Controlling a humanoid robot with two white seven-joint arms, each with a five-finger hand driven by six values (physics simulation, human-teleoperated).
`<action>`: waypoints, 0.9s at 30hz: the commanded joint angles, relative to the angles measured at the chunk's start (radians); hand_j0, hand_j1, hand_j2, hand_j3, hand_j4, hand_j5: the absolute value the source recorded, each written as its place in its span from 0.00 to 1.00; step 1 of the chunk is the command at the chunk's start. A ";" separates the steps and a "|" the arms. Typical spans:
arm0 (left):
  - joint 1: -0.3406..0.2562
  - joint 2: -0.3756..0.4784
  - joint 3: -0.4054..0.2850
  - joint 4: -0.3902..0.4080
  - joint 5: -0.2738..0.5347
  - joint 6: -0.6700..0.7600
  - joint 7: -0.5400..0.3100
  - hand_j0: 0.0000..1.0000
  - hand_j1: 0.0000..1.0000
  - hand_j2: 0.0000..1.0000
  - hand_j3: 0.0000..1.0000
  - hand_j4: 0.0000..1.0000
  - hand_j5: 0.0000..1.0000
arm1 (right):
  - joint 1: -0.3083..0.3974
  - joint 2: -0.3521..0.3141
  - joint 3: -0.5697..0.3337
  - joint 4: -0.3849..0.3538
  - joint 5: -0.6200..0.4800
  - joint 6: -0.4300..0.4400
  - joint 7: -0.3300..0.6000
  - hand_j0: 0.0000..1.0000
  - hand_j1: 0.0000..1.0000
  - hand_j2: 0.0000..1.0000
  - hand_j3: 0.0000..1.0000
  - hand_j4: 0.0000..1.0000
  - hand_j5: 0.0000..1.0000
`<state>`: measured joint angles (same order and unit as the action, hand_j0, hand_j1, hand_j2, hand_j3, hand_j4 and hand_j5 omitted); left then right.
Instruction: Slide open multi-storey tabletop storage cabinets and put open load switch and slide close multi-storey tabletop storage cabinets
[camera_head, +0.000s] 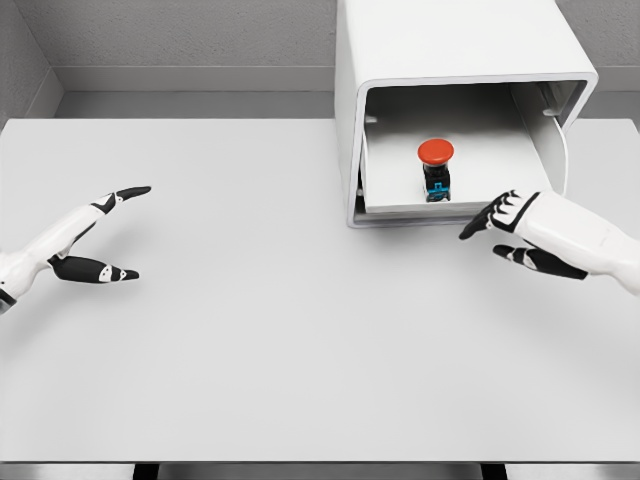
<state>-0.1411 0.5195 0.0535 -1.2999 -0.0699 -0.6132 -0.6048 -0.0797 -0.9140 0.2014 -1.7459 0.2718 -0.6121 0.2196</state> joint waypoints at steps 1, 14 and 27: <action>0.000 0.000 0.000 0.001 0.007 0.002 0.000 1.00 1.00 1.00 1.00 1.00 1.00 | -0.003 0.001 0.018 0.013 -0.006 0.001 0.000 0.64 0.64 0.64 0.64 0.64 0.64; 0.000 0.002 0.000 0.008 0.007 0.002 0.000 1.00 1.00 1.00 1.00 1.00 1.00 | -0.137 0.075 0.122 0.103 0.000 0.001 0.070 0.64 0.64 0.64 0.64 0.64 0.64; 0.006 0.002 0.002 0.007 0.009 0.002 0.000 1.00 1.00 1.00 1.00 1.00 1.00 | -0.224 0.153 0.162 0.184 0.001 0.001 0.158 0.64 0.64 0.64 0.64 0.64 0.64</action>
<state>-0.1350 0.5207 0.0548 -1.2925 -0.0703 -0.6132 -0.6047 -0.3098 -0.7713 0.3538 -1.5771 0.2795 -0.6126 0.3690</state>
